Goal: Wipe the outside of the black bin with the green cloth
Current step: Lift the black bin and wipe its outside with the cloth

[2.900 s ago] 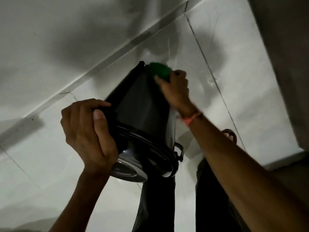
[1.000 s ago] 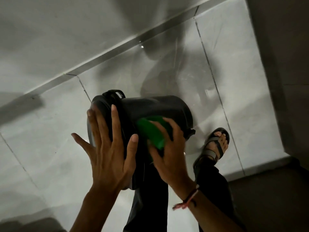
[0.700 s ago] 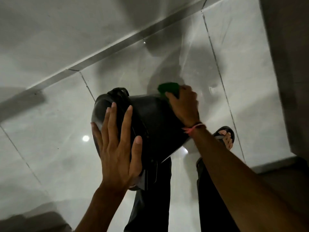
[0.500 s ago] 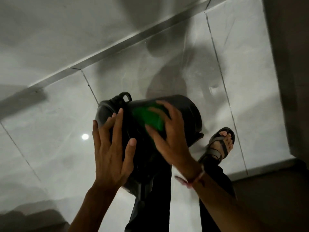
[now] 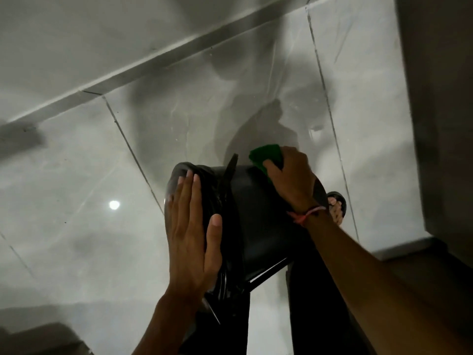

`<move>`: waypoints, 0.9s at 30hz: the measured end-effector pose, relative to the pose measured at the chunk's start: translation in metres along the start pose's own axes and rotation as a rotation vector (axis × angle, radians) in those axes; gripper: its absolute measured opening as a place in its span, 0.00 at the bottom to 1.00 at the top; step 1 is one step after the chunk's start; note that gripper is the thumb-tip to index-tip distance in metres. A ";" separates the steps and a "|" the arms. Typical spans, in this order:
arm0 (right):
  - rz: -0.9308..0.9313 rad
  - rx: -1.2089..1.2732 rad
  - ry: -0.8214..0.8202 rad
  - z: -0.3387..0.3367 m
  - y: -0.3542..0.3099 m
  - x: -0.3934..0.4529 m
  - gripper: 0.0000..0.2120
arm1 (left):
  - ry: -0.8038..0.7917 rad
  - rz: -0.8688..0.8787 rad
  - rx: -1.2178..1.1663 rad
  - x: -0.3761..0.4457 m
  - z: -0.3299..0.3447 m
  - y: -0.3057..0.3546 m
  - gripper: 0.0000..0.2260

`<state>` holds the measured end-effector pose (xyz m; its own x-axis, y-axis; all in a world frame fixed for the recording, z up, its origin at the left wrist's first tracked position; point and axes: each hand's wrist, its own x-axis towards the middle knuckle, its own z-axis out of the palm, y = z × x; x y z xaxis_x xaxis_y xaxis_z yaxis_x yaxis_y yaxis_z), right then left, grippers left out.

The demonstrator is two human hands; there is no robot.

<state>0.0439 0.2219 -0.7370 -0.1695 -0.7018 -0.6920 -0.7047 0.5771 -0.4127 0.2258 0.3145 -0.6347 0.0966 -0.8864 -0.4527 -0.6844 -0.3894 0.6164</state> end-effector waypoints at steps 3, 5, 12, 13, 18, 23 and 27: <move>-0.244 0.198 0.024 -0.001 0.000 -0.051 0.21 | -0.011 0.054 0.044 0.001 0.010 0.013 0.29; -0.367 0.306 0.088 -0.004 0.016 -0.094 0.21 | 0.004 0.046 0.050 0.002 0.012 0.018 0.28; 0.067 0.365 0.167 -0.020 0.131 -0.083 0.23 | -0.041 0.187 0.103 0.003 0.013 0.025 0.25; 0.168 0.392 0.169 -0.025 0.136 -0.060 0.21 | -0.059 0.232 0.139 0.008 0.011 0.025 0.25; 0.089 0.540 -0.003 -0.029 0.063 -0.017 0.16 | -0.102 0.356 0.335 0.030 0.009 0.031 0.29; -0.157 0.556 0.115 -0.018 0.021 -0.139 0.26 | -0.095 0.329 0.315 0.026 0.007 0.027 0.28; -0.233 0.555 0.156 0.003 0.061 -0.183 0.25 | -0.142 0.331 0.315 0.023 0.002 0.026 0.27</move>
<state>0.0343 0.3866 -0.6370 -0.1825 -0.8638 -0.4696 -0.2794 0.5035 -0.8176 0.2092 0.2844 -0.6307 -0.2485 -0.8983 -0.3624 -0.8497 0.0225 0.5268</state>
